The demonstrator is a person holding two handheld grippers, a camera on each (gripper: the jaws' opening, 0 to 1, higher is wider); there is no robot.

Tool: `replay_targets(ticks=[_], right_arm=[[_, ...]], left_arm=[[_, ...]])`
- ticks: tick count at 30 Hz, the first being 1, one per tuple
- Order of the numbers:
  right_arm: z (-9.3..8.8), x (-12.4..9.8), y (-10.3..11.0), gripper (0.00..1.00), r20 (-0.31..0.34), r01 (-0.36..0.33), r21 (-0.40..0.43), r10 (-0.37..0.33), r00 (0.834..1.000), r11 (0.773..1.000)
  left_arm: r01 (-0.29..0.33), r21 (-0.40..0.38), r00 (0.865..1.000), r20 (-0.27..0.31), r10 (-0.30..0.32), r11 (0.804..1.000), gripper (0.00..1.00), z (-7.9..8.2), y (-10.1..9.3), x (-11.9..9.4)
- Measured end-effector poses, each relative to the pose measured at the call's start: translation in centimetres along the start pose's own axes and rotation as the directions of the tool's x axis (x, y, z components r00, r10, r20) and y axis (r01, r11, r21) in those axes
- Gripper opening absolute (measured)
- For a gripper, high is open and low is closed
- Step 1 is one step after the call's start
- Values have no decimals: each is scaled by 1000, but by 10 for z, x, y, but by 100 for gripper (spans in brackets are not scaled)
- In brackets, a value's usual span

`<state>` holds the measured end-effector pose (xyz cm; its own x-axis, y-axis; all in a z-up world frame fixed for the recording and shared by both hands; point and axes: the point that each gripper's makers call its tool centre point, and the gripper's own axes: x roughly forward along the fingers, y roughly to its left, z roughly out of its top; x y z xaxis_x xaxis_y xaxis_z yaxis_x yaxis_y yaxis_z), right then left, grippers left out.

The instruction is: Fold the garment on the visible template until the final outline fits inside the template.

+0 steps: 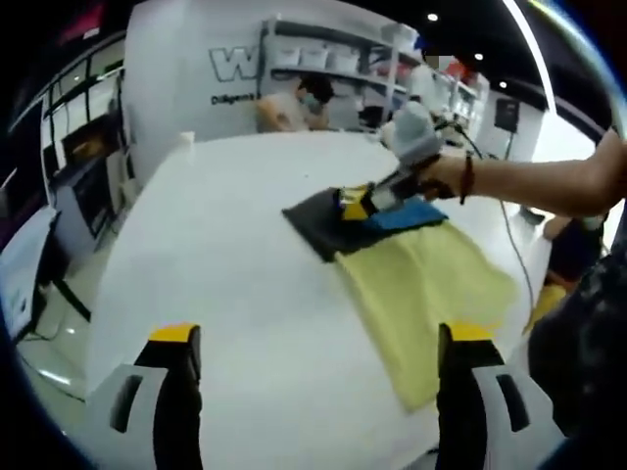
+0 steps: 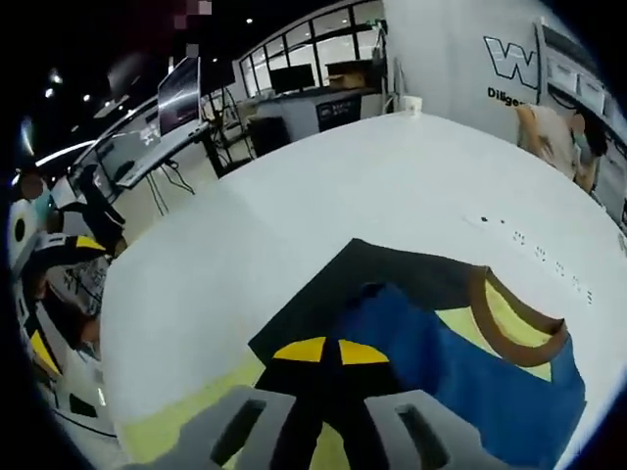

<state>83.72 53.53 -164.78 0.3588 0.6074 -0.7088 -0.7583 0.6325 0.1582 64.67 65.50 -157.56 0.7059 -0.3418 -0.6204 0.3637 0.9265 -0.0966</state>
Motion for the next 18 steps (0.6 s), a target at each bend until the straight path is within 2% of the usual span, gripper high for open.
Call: replay_targets(ticks=[1, 2, 7, 9, 16, 18], right_arm=[[0, 0, 7, 0, 8, -48, 32, 48, 999, 998], [1, -1, 8, 0, 14, -57, 48, 56, 998, 997], [0, -1, 7, 4, 17, -47, 46, 46, 999, 998], [2, -12, 0, 6, 56, -39, 51, 36, 998, 998], [2, -32, -14, 33, 112, -11, 39, 6, 994, 999], [2, -37, -17, 45, 122, 0, 38, -5, 992, 999]], left_arm=[[0, -2, 1000, 3, 0, 1000, 96, 1, 0, 0], [-1, -1, 1000, 4, 1, 1000, 96, 0, 1, 0], [-3, 0, 1000, -4, 3, 1000, 96, -1, 1, 0], [3, 0, 1000, -4, -3, 1000, 97, -2, -2, 2], [8, 26, 999, 38, -9, 1000, 99, 9, -9, 10], [12, 35, 999, 40, -13, 999, 99, 11, -9, 14]])
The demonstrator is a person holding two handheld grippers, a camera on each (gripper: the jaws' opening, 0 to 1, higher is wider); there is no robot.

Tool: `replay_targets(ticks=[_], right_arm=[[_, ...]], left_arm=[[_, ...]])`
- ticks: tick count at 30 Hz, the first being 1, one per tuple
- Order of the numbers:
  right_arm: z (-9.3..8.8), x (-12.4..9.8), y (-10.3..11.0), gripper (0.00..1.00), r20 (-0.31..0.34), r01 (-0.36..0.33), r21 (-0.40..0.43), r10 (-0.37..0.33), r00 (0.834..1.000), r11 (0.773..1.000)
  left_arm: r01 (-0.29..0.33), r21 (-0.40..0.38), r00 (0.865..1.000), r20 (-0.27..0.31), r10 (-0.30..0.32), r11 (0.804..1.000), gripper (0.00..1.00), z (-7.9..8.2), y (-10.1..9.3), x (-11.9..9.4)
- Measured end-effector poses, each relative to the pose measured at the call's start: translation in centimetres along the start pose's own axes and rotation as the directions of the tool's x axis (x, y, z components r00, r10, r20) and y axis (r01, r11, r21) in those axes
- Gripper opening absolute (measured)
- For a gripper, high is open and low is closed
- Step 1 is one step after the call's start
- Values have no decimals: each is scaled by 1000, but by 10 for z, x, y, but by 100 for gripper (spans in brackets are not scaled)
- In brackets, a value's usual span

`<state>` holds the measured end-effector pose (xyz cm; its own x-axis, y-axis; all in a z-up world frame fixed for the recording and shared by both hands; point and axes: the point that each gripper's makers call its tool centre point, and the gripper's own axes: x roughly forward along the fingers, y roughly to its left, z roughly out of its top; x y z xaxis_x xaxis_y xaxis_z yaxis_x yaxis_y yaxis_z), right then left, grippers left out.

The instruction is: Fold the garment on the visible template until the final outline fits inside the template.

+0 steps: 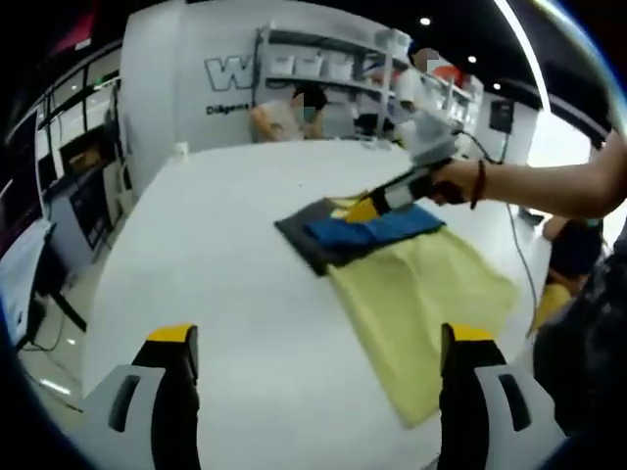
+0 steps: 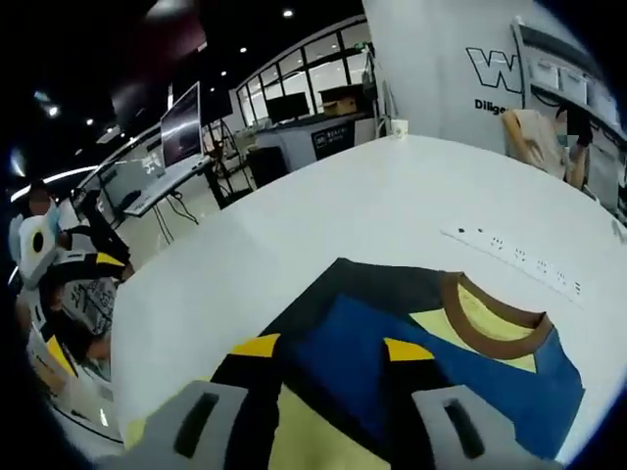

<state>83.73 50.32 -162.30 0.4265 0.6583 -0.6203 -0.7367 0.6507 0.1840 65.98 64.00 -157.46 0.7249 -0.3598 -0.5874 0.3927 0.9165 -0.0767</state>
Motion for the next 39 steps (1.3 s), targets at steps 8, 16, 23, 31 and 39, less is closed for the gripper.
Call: replay_targets(ticks=[8, 16, 23, 31, 39], right_arm=[[-2, -15, -5, 81, 24, 1, -32, 0, 1000, 999], [1, -32, -8, 99, 71, 8, -36, -5, 997, 999], [-6, -54, -13, 99, 81, 30, -58, -25, 996, 998], [-25, -78, -24, 99, 88, 56, -39, -52, 995, 998], [-44, -96, -34, 99, 73, 89, -21, -87, 994, 996]], left_arm=[[5, 6, 1000, 5, -6, 1000, 99, 6, -4, 4], [11, -14, 1000, -5, -11, 1000, 99, 9, -6, 11], [20, -9, 1000, -6, -20, 1000, 99, 12, -10, 17], [34, -1, 999, -6, -34, 999, 99, 13, -12, 18], [36, 10, 999, -19, -36, 999, 98, 14, -12, 22]])
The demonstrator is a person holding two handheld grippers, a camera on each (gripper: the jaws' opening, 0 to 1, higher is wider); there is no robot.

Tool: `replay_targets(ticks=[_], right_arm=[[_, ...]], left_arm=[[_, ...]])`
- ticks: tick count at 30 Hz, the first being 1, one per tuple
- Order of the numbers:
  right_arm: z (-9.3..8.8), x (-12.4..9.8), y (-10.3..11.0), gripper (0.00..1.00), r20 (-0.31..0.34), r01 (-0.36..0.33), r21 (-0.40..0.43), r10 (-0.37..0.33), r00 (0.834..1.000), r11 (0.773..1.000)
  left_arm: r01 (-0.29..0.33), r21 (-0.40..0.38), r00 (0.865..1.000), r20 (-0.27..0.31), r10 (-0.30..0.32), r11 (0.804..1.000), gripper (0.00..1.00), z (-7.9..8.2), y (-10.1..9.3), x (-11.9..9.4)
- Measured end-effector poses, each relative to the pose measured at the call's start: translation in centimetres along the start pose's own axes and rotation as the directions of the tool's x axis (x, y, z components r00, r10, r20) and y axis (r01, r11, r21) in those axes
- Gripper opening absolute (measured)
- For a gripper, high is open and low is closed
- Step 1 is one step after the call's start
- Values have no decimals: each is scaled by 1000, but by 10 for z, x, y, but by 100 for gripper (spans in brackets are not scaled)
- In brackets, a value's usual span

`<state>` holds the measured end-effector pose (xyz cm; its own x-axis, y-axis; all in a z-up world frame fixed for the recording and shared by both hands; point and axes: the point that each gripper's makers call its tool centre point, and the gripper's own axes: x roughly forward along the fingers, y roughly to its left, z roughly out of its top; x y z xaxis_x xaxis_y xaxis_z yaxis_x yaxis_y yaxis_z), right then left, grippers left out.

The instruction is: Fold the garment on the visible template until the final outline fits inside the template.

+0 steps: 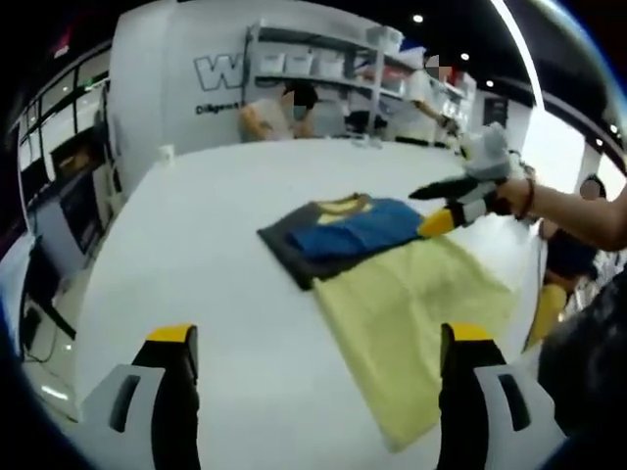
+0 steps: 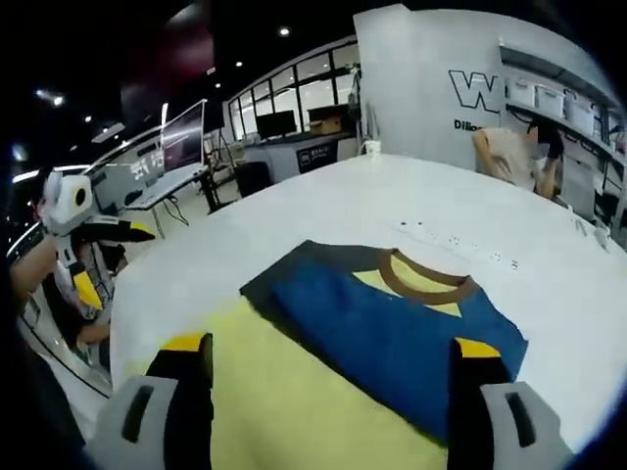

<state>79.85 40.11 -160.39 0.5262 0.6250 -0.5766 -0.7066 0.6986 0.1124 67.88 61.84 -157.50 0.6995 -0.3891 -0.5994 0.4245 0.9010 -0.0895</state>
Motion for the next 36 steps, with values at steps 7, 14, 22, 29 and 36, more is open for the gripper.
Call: replay_targets(ticks=[7, 14, 22, 29, 36], right_arm=[[-14, -23, -3, 99, 12, 21, 15, -21, 1000, 1000], [-38, -39, -12, 99, -12, 56, 24, -55, 998, 998], [-59, -64, -2, 99, -20, 75, 35, -74, 997, 997], [-78, -80, -3, 97, -34, 94, 52, -92, 995, 994], [-94, -100, 0, 97, -33, 115, 58, -113, 993, 992]], left_arm=[[20, 10, 1000, -24, -19, 1000, 97, -2, -10, 6], [26, 16, 1000, -17, -25, 1000, 96, -1, -8, 5], [42, 20, 998, -38, -41, 999, 94, -13, -16, 5], [49, 26, 998, -47, -48, 998, 92, -21, -23, -1], [59, 13, 997, -57, -58, 998, 90, -37, -30, -2]])
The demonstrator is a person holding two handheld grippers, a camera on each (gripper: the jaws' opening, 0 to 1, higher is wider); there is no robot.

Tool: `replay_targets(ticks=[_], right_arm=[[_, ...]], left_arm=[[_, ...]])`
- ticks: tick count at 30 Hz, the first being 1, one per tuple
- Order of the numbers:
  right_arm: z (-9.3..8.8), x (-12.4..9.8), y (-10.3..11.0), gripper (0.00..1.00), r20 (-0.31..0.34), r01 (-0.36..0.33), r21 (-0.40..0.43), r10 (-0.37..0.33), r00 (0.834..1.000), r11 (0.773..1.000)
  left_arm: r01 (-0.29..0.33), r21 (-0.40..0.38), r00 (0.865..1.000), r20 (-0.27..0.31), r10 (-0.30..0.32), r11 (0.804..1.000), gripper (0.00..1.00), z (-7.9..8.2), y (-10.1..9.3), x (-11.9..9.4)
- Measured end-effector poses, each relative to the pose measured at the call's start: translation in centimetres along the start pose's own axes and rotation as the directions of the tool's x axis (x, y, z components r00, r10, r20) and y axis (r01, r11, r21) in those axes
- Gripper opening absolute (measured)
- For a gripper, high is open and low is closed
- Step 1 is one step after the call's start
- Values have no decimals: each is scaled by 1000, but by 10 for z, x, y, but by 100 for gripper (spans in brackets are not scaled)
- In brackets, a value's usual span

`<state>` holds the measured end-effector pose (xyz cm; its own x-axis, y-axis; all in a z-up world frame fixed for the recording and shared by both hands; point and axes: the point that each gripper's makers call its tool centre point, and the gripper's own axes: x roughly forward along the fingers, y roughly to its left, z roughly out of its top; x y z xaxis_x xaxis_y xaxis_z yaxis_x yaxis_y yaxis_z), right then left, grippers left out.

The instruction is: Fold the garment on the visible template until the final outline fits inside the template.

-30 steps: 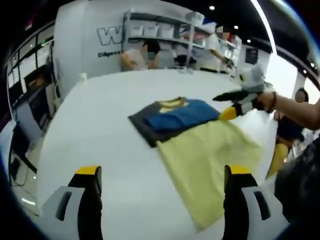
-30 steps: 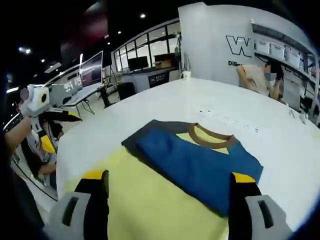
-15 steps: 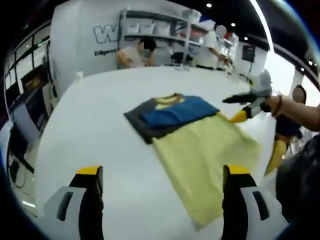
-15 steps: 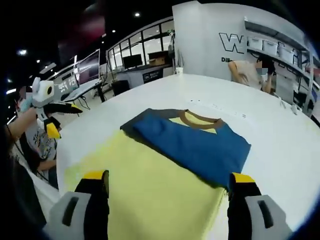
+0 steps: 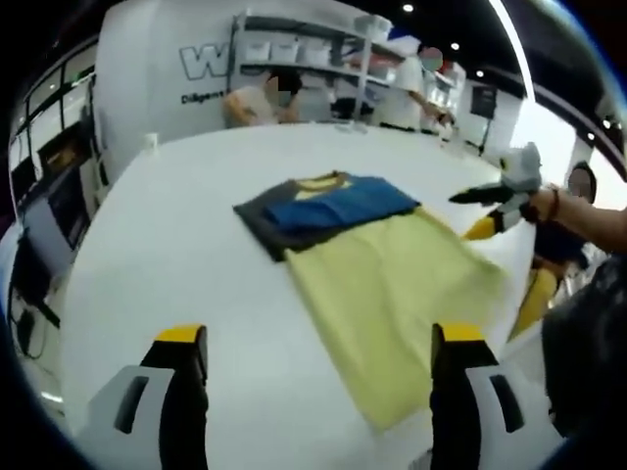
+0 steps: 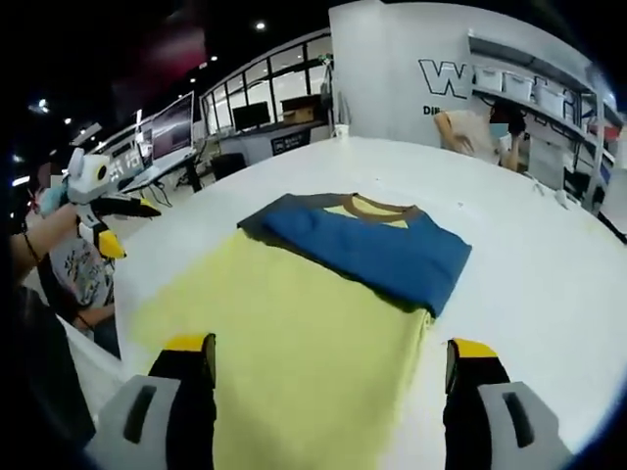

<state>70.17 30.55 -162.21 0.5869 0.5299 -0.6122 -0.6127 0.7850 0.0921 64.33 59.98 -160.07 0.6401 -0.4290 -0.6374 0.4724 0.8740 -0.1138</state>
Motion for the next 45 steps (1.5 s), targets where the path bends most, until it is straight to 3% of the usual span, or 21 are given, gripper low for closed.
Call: replay_targets(ticks=[9, 18, 25, 40, 45], right_arm=[[-25, -24, 0, 96, -14, 13, 13, -13, 1000, 1000], [-68, -42, 7, 91, -56, 10, 44, -7, 998, 999], [-96, -51, 5, 89, -89, 22, 76, -15, 996, 997], [-111, -59, 19, 73, -111, 39, 61, -32, 993, 997], [-116, -62, 20, 69, -121, 47, 58, -40, 992, 997]], left_arm=[[7, 2, 1000, -28, -7, 1000, 88, -16, -8, -3], [-2, -6, 1000, -10, 2, 1000, 88, -29, -16, -3], [18, -7, 999, -48, -18, 1000, 84, -46, -26, -2], [43, -33, 994, -104, -46, 999, 70, -79, -38, 5], [61, -60, 992, -104, -67, 996, 58, -82, -44, 6]])
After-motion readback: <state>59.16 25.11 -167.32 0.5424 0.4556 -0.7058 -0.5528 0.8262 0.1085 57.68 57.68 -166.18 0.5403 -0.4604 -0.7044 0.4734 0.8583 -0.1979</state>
